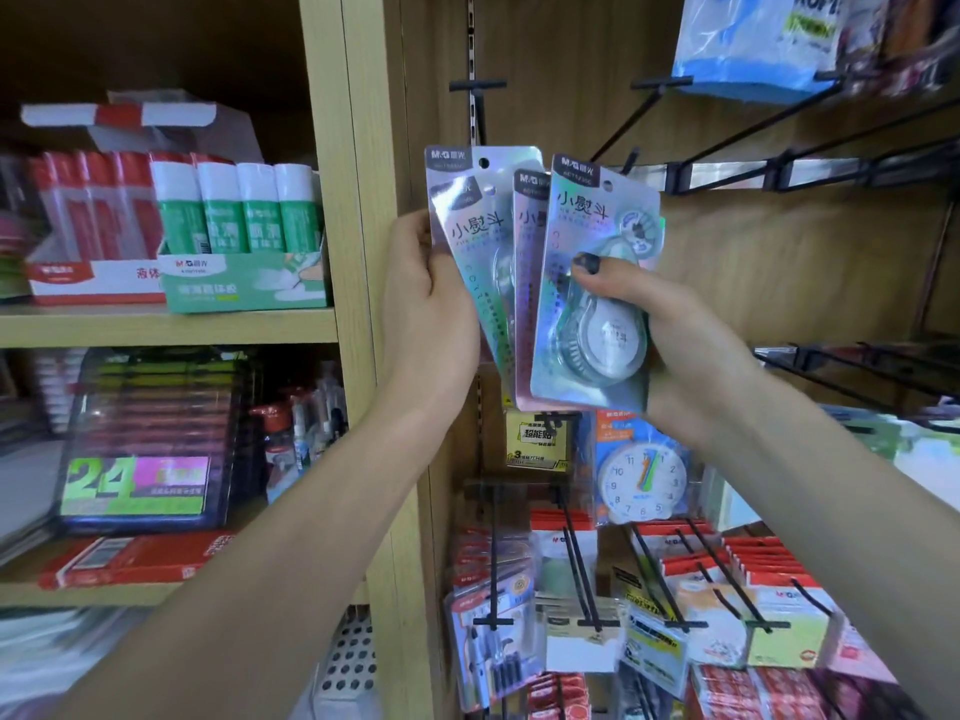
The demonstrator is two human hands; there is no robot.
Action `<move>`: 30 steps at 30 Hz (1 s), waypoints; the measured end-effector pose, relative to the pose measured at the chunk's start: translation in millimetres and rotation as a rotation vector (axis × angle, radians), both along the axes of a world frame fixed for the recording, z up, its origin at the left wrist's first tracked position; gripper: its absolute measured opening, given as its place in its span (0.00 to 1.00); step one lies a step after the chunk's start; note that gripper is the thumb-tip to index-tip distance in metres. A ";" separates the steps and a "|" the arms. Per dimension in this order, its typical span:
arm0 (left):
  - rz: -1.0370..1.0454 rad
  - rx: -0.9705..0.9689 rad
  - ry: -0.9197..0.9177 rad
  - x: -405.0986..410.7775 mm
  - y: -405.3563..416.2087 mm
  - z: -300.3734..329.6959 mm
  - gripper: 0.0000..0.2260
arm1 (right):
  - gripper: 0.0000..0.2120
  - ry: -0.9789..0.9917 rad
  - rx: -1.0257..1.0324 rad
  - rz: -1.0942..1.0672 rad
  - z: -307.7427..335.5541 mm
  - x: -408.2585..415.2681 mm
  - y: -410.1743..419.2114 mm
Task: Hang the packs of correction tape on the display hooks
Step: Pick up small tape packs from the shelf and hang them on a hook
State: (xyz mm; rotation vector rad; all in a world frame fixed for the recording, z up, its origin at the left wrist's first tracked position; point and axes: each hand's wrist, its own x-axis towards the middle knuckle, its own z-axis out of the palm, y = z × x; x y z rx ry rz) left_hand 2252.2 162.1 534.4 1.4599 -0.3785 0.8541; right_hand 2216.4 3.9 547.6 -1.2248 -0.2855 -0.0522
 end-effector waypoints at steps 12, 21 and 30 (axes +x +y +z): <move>-0.054 0.178 0.041 -16.0 -0.5 -3.3 0.19 | 0.04 -0.168 0.093 0.060 -1.6 14.5 11.1; -0.132 0.077 0.263 10.3 -7.4 2.7 0.14 | 0.04 -0.091 0.045 0.027 8.3 33.7 16.4; -0.205 -0.139 0.548 83.9 -22.0 26.2 0.21 | 0.05 0.032 -0.029 -0.083 26.3 91.2 22.0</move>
